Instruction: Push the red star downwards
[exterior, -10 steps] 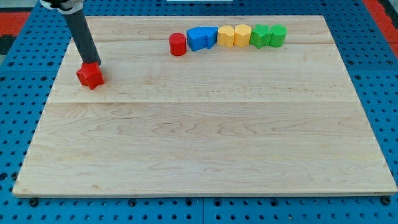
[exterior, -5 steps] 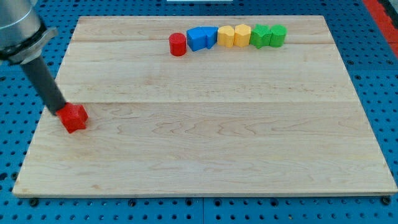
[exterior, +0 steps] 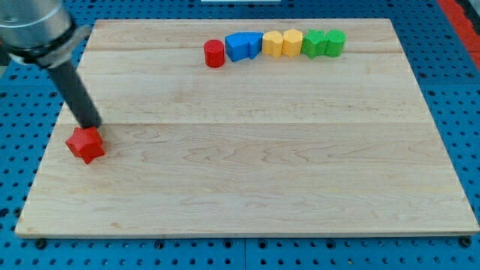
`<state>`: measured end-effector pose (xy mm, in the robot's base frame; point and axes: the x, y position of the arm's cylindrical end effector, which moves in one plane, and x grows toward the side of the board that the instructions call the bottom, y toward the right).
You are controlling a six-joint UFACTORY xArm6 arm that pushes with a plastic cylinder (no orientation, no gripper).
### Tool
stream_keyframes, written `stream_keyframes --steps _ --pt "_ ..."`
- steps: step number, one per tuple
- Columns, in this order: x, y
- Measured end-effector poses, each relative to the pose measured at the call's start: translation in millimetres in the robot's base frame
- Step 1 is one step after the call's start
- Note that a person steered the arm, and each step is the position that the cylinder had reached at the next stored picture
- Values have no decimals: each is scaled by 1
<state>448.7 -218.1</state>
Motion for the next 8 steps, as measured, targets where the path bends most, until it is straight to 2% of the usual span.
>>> stream_keyframes --steps 1,3,5,6,7,8 --pt "0 0" --pt "45 0" --pt "56 -2" --pt "82 -10" --pt "83 -10" --pt "66 -5"
